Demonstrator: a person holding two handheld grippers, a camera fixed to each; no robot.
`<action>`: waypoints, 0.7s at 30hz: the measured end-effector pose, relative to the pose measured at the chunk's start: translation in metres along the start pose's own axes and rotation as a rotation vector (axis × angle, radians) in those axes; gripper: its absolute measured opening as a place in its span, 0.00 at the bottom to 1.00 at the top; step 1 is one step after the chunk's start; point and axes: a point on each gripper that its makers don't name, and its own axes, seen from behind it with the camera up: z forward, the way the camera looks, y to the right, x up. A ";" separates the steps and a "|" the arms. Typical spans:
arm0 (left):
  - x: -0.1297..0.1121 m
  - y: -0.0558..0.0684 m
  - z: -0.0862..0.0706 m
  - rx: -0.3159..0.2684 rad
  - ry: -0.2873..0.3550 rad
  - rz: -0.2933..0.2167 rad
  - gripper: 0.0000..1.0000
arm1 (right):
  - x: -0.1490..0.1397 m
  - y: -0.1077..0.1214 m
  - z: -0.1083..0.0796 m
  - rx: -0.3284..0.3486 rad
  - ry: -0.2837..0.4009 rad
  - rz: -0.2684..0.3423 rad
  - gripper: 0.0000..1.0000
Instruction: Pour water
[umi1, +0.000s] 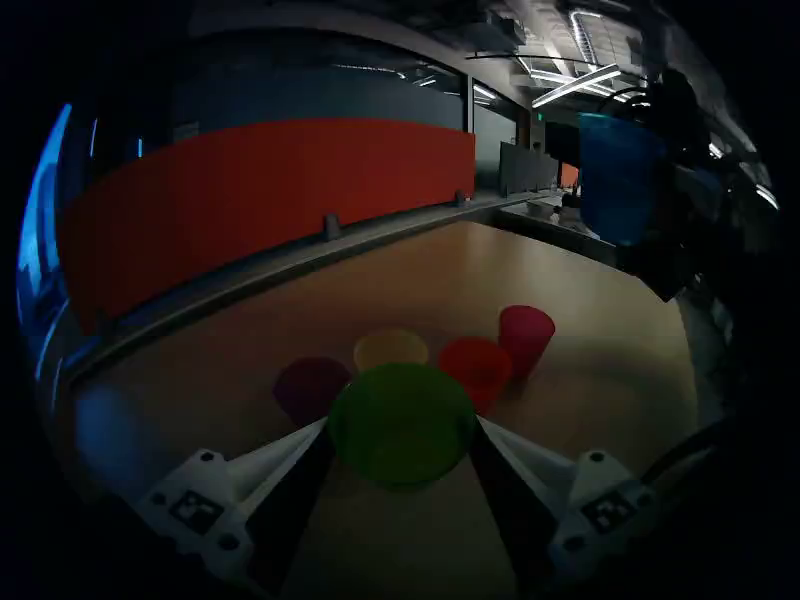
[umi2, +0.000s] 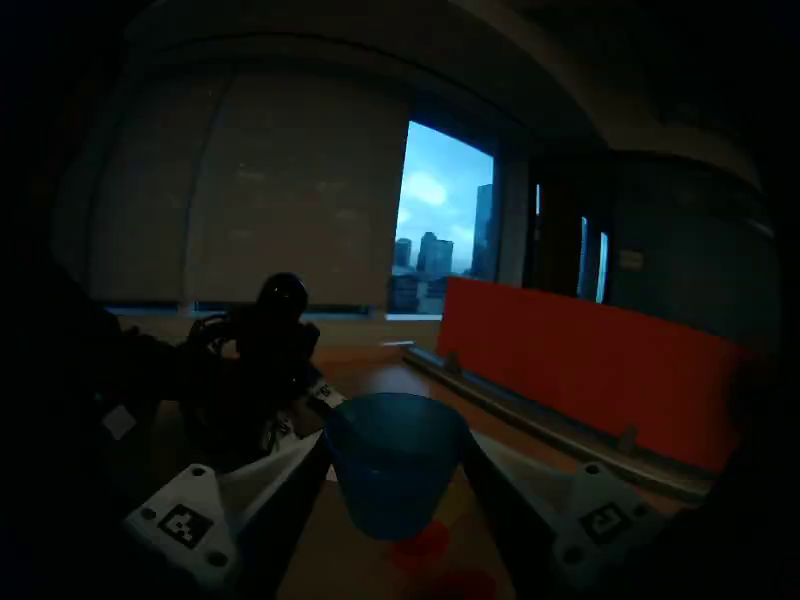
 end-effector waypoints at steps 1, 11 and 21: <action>0.002 0.000 -0.002 0.002 0.008 -0.002 0.88 | 0.001 0.000 0.000 0.000 0.000 0.000 0.96; 0.029 0.004 -0.027 0.015 0.091 -0.007 0.88 | 0.003 -0.003 -0.005 -0.003 -0.015 0.000 0.96; 0.057 0.016 -0.052 0.008 0.179 -0.009 0.87 | 0.001 -0.006 -0.008 -0.016 -0.041 0.006 0.96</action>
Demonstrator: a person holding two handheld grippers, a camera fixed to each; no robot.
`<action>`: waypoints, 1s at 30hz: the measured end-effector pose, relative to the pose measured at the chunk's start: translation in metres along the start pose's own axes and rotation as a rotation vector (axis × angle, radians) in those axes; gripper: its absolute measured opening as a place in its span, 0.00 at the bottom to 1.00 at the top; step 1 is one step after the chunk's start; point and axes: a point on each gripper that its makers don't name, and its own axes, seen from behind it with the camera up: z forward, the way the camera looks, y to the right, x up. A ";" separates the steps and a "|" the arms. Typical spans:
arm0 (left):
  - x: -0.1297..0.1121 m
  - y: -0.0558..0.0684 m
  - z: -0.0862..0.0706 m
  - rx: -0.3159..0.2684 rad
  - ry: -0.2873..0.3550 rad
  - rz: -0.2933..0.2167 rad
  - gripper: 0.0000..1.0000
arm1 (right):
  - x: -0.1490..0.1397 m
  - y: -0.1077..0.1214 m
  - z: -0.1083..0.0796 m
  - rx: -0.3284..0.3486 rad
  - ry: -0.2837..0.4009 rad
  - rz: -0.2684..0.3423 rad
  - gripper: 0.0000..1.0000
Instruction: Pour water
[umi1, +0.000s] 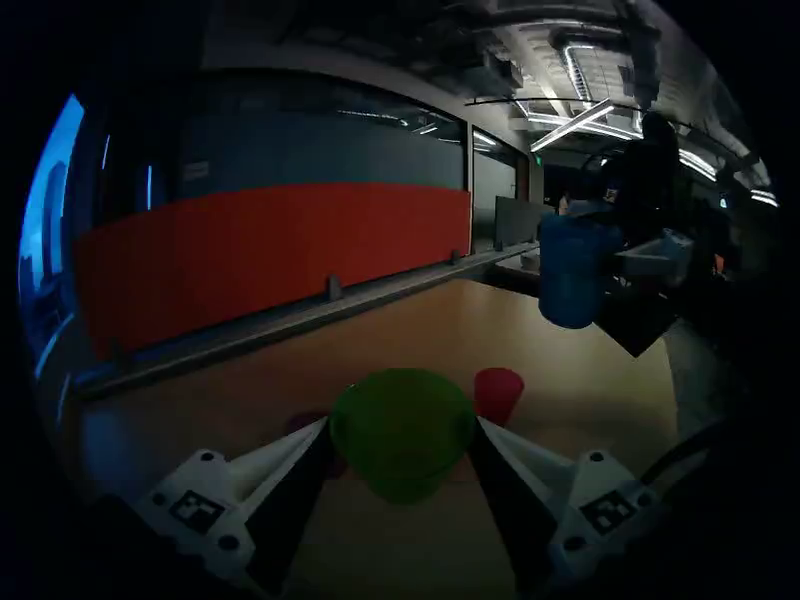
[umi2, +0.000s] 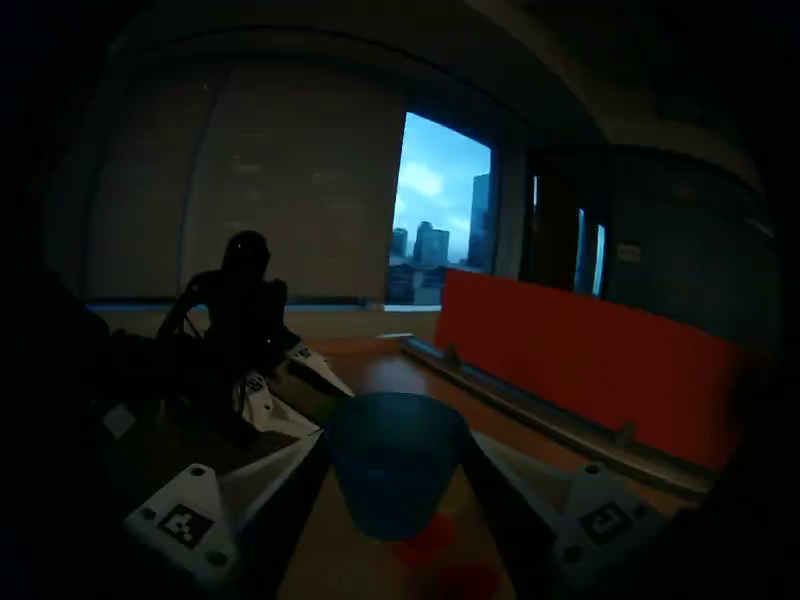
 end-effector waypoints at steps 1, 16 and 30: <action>0.003 0.002 -0.002 0.000 0.009 0.000 0.87 | 0.000 -0.001 0.000 -0.001 -0.001 0.001 0.96; 0.040 0.025 -0.029 -0.024 0.098 -0.013 0.87 | 0.004 -0.001 -0.009 -0.032 -0.009 0.016 0.96; 0.066 0.041 -0.049 -0.033 0.167 -0.003 0.88 | 0.009 -0.002 -0.018 -0.044 -0.002 0.018 0.96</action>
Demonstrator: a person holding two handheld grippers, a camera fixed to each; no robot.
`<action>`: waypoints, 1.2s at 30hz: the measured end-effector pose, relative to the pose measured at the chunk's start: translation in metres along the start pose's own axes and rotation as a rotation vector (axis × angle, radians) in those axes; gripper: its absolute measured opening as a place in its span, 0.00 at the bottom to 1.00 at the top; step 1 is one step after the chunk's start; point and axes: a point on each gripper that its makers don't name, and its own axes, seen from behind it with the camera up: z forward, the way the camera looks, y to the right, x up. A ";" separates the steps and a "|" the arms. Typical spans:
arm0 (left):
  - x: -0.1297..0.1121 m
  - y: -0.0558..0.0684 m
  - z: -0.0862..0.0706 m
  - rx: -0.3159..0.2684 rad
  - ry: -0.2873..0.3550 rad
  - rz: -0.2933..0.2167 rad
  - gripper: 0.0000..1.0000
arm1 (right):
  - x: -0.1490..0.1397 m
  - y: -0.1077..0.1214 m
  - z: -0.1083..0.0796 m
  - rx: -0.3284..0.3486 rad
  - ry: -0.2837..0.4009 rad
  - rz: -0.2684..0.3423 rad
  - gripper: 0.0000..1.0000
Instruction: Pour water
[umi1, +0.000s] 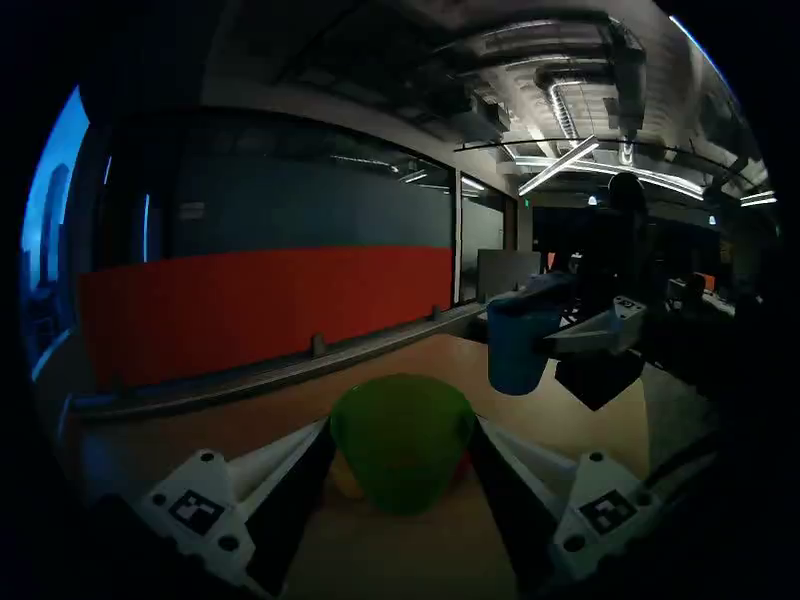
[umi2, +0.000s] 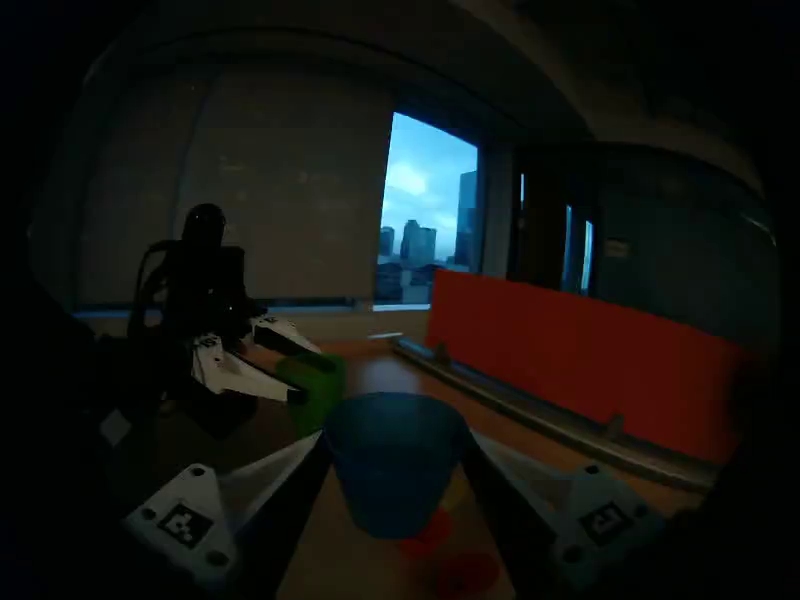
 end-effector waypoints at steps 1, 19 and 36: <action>0.001 0.001 -0.001 -0.001 0.007 0.000 0.88 | 0.000 0.000 0.000 -0.001 0.000 0.000 0.96; 0.029 0.011 -0.007 -0.041 0.121 -0.039 0.87 | 0.000 0.001 -0.002 -0.007 0.003 0.000 0.95; 0.016 0.022 -0.007 -0.078 0.078 0.023 0.88 | 0.002 0.001 -0.003 -0.002 0.007 -0.009 0.95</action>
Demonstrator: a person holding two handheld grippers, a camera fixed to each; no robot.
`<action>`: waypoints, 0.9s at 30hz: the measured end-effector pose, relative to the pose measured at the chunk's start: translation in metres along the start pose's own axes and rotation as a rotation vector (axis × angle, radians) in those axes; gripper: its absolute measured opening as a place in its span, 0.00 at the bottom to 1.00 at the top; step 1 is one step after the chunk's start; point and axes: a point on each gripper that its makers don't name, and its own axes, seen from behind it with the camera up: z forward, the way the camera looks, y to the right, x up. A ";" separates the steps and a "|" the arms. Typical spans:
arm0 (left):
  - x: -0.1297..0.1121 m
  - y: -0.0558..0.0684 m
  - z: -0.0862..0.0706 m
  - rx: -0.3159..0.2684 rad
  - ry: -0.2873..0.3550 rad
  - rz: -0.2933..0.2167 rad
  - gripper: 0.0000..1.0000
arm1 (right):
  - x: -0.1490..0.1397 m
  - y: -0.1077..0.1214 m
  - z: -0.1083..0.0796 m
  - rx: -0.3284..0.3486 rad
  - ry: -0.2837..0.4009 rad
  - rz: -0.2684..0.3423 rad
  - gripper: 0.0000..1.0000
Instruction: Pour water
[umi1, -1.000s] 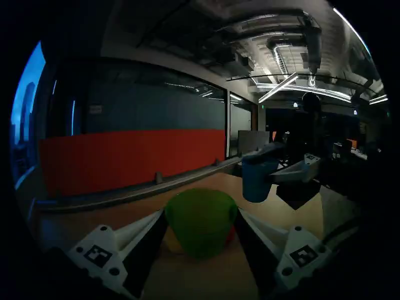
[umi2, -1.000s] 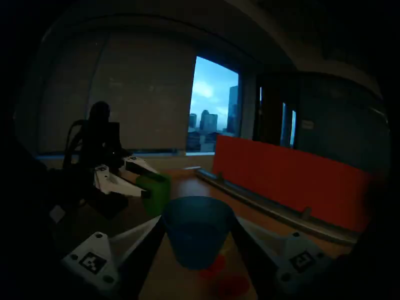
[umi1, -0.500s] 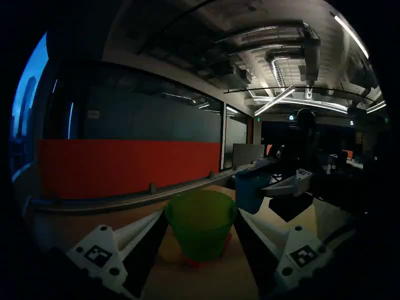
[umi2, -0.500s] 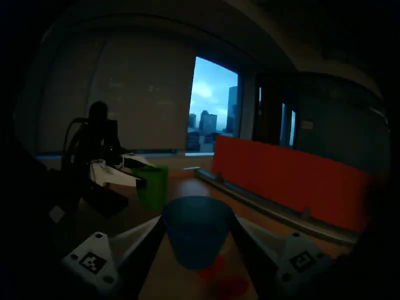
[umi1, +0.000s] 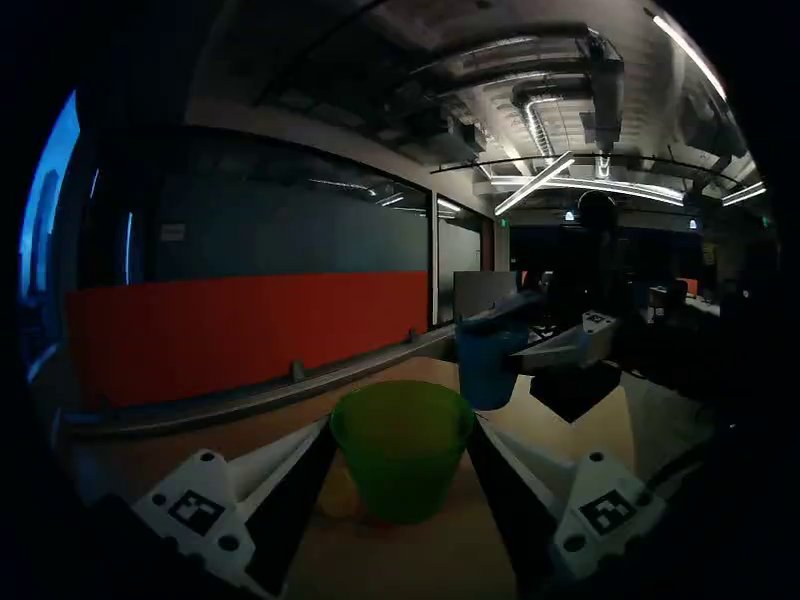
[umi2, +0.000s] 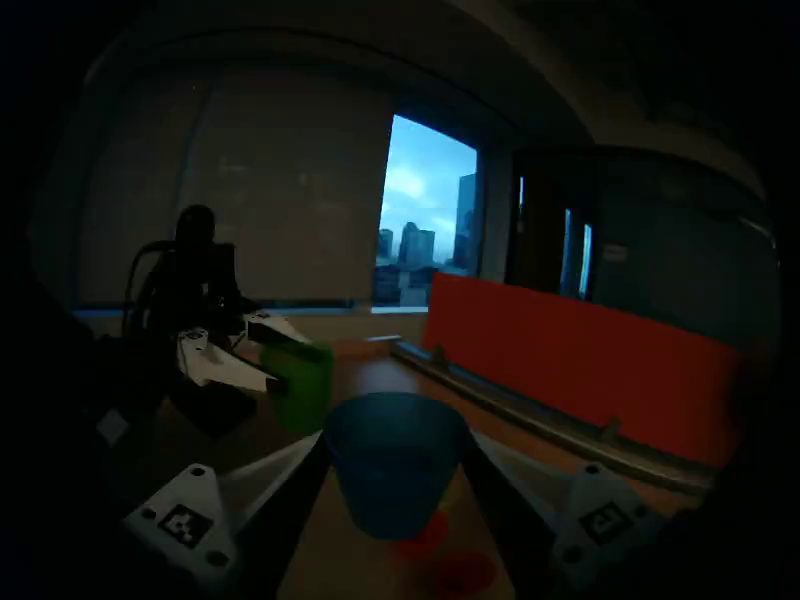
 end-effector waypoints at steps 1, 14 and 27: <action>-0.002 0.000 0.001 0.000 -0.005 0.001 0.88 | 0.000 0.000 0.000 0.002 0.000 -0.001 0.95; -0.016 -0.004 0.005 -0.021 -0.024 -0.022 0.87 | 0.004 0.001 0.005 0.010 0.000 -0.024 0.95; -0.031 0.003 0.011 -0.064 -0.042 -0.029 0.88 | 0.015 0.000 0.013 0.034 0.010 -0.096 0.95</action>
